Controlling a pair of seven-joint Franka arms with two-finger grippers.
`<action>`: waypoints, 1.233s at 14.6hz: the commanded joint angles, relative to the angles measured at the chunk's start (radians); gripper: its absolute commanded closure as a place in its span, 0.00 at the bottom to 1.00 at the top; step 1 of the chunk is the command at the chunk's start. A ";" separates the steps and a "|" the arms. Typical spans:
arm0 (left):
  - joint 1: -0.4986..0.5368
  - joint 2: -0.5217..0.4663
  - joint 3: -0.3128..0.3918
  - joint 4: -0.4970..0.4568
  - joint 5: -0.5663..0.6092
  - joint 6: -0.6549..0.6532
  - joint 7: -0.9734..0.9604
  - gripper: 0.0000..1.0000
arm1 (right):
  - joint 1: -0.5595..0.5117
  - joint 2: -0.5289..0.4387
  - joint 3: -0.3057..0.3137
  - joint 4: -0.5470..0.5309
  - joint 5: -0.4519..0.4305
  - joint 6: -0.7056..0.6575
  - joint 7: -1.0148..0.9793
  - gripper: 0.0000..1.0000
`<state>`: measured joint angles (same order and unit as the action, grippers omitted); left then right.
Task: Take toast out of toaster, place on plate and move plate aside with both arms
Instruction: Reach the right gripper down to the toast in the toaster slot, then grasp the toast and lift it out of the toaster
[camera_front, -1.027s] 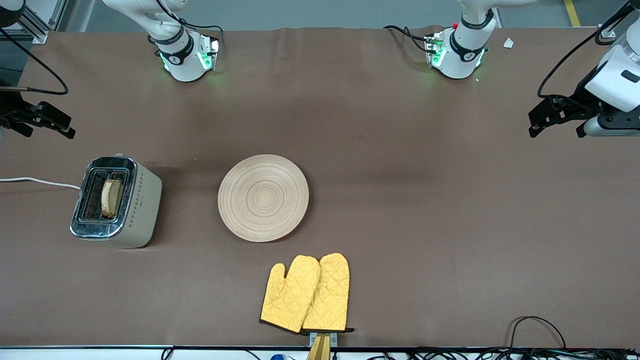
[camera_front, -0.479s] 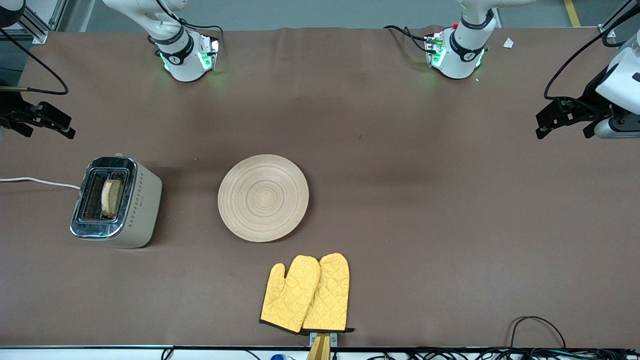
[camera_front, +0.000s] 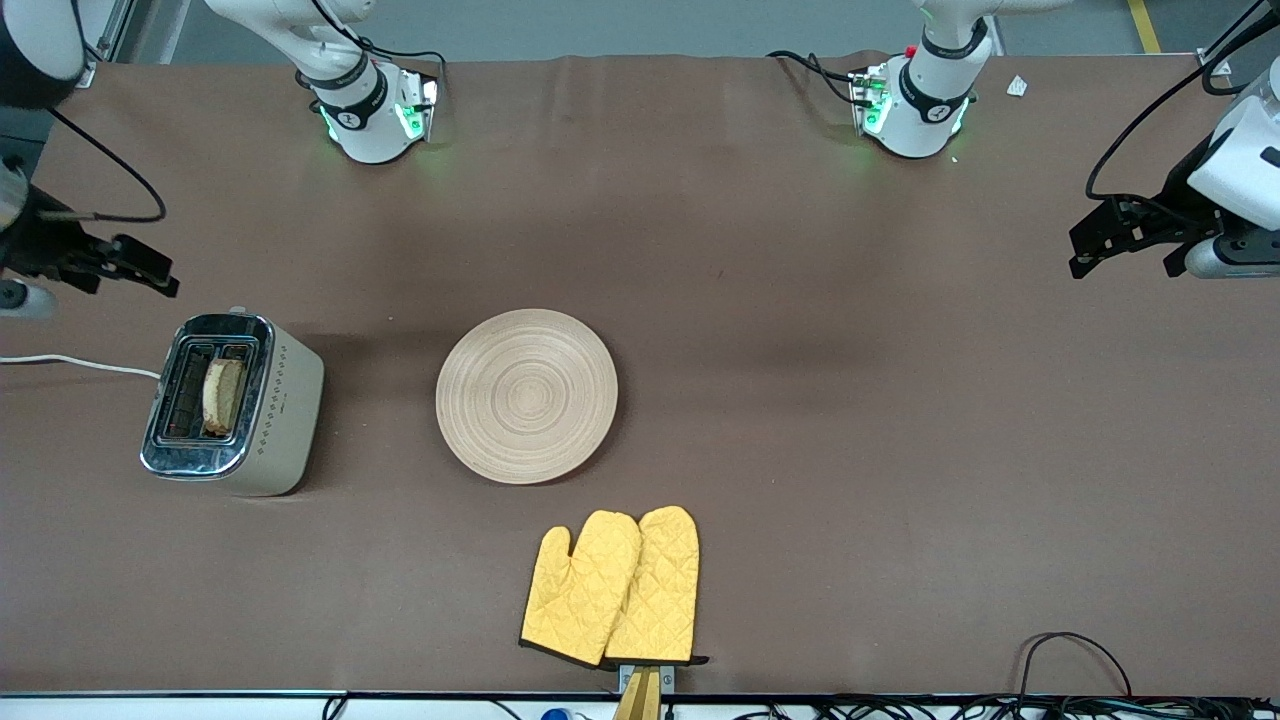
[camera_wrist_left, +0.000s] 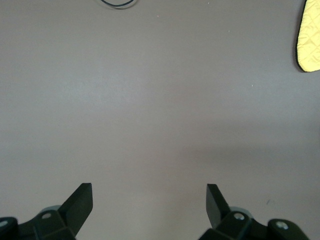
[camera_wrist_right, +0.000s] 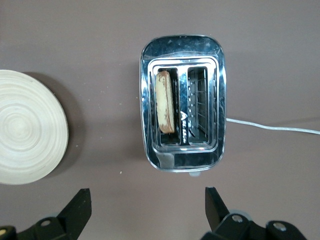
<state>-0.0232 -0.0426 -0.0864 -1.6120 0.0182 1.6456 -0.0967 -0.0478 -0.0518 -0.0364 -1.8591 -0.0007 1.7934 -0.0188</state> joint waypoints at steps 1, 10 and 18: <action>0.005 0.006 -0.003 0.011 -0.011 -0.006 0.000 0.00 | -0.009 0.003 0.007 -0.129 0.022 0.138 -0.004 0.00; 0.006 0.006 -0.003 0.011 -0.011 -0.006 0.008 0.00 | -0.047 0.181 0.006 -0.181 0.022 0.393 -0.010 0.25; 0.006 0.007 -0.003 0.011 -0.011 -0.006 0.015 0.00 | -0.044 0.181 0.009 -0.117 0.044 0.342 0.000 1.00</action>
<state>-0.0226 -0.0399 -0.0864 -1.6123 0.0182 1.6455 -0.0954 -0.0816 0.1427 -0.0393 -2.0169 0.0037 2.1718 -0.0162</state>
